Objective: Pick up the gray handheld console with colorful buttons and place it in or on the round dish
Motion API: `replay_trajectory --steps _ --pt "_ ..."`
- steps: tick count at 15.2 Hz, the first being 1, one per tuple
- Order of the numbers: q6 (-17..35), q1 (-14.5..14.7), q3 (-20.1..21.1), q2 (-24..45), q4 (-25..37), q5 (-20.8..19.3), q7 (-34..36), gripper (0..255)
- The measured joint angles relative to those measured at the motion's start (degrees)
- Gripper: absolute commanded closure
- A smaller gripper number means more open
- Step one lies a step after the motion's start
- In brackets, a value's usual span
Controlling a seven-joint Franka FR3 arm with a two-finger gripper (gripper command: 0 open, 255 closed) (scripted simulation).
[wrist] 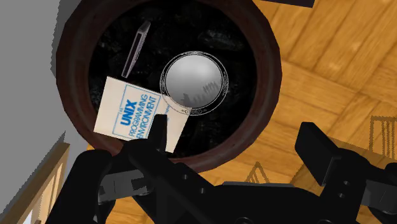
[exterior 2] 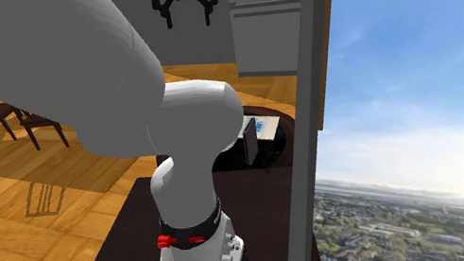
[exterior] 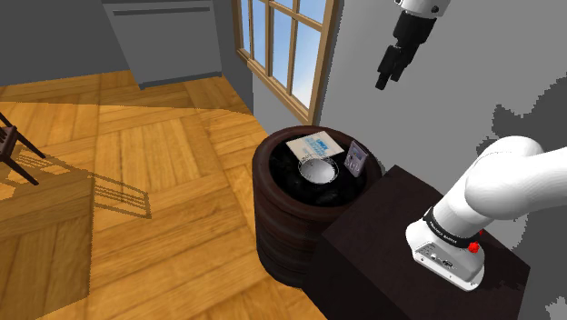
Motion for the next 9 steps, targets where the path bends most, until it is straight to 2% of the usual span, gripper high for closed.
replay_trajectory --steps 3,9 --pt "1.81 -0.3 -0.26 -0.27 -2.23 -0.34 -0.2 0" --pt "12.43 -1.95 -1.9 1.12 -12.08 -2.21 -1.45 0"
